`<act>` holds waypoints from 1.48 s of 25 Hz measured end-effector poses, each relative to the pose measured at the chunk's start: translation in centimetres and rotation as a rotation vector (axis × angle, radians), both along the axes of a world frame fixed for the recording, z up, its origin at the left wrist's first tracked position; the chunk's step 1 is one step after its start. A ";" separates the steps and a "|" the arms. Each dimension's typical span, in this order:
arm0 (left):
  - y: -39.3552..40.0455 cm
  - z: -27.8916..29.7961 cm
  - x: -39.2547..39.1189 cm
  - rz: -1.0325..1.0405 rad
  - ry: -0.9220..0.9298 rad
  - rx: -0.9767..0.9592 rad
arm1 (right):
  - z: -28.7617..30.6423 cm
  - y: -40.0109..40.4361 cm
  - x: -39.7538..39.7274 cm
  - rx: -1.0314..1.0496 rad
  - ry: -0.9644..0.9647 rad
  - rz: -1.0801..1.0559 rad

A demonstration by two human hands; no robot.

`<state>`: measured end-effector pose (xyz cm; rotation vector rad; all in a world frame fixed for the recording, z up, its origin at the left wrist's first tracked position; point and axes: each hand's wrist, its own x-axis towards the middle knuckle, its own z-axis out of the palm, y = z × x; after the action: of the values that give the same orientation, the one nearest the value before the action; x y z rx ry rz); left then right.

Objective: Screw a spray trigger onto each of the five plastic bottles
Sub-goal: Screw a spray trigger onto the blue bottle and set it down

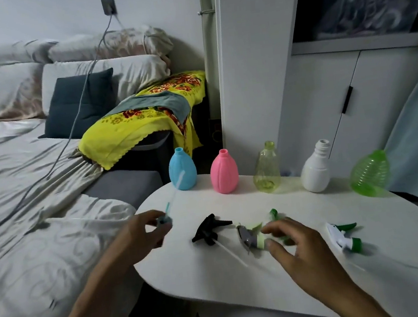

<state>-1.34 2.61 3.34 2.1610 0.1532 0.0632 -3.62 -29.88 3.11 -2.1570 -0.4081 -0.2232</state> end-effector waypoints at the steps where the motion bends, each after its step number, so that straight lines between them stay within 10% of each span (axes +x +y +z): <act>1: -1.9 0.9 -0.1 -0.019 -0.011 -0.267 | 0.4 1.1 0.1 0.177 0.086 -0.002; 6: -10.7 3.6 0.4 -0.221 0.085 -0.835 | 1.1 5.2 1.6 0.860 0.769 0.040; 13: -10.4 1.2 5.2 -0.050 0.377 -0.838 | 1.7 1.4 5.2 1.066 0.586 -0.265; 18: -4.6 -0.3 14.5 0.550 -0.154 -0.346 | 2.7 -2.1 6.9 0.784 0.468 -0.307; 22: -3.2 -3.7 21.1 0.515 -0.132 -0.031 | 2.6 -2.0 7.2 0.645 0.454 -0.254; 27: -2.6 -6.3 24.3 0.381 -0.153 -0.246 | 1.9 -2.6 7.8 0.609 0.453 -0.266; 37: -5.6 0.8 10.7 0.209 -0.390 0.357 | 4.0 -5.6 5.3 0.667 0.175 -0.324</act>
<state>9.32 -2.95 4.14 2.4294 0.1486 0.6711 1.64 -35.43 7.08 -1.5521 0.1168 -0.2988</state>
